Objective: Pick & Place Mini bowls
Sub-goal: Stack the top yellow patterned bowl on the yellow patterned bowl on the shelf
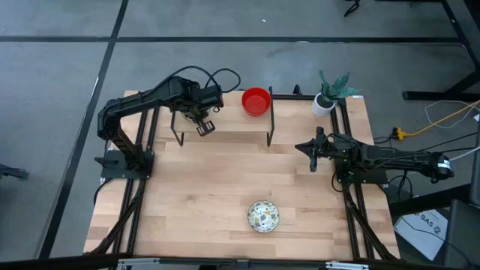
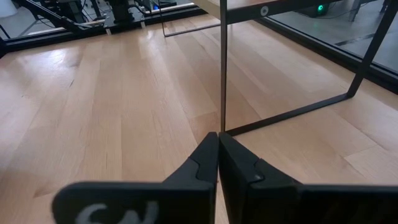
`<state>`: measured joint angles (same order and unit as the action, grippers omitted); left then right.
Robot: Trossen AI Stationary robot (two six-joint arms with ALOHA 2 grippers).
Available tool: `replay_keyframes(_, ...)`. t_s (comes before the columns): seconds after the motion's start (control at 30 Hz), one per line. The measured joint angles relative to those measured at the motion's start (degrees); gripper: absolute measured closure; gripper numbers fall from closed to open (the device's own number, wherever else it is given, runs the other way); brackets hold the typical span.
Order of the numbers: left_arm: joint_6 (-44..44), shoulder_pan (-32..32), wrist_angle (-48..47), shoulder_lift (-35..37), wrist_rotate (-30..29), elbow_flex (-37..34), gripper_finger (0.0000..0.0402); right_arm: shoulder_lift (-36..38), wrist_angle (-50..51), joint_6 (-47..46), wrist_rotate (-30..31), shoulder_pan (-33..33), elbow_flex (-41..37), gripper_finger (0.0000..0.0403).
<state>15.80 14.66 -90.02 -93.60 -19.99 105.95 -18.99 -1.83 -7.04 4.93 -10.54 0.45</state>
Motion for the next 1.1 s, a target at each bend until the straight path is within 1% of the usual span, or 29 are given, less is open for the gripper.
replay_keyframes(0.13,0.32,0.00,0.30,0.03,0.04,-0.30,0.0398,-0.01,0.00,-0.01,0.02,0.00,0.00,0.0389)
replay_keyframes(0.3,0.56,0.00,3.18,0.46,0.08,-4.94,0.0398,0.00,0.00,0.02,0.02,0.01,0.00,0.0389)
replay_keyframes(0.43,0.08,0.01,4.40,0.83,-0.40,-7.08,0.0398,-0.02,0.00,0.01,0.01,0.02,0.00,0.0389)
replay_keyframes(0.57,0.73,0.00,4.11,1.58,-1.43,-7.39,0.0398,-0.02,0.01,0.01,0.01,0.02,0.00,0.0389)
replay_keyframes(0.67,0.73,0.01,5.61,2.46,-2.44,-7.39,0.0398,0.00,0.00,0.01,0.00,0.00,0.00,0.0389)
replay_keyframes(0.9,1.64,0.12,5.43,2.82,-2.47,-7.50,0.0398,0.00,0.00,0.01,0.02,0.00,0.00,0.0389)
replay_keyframes(1.1,2.46,0.08,6.96,2.86,-2.85,-11.03,0.0398,0.00,0.00,0.01,0.02,0.02,0.00,0.0389)
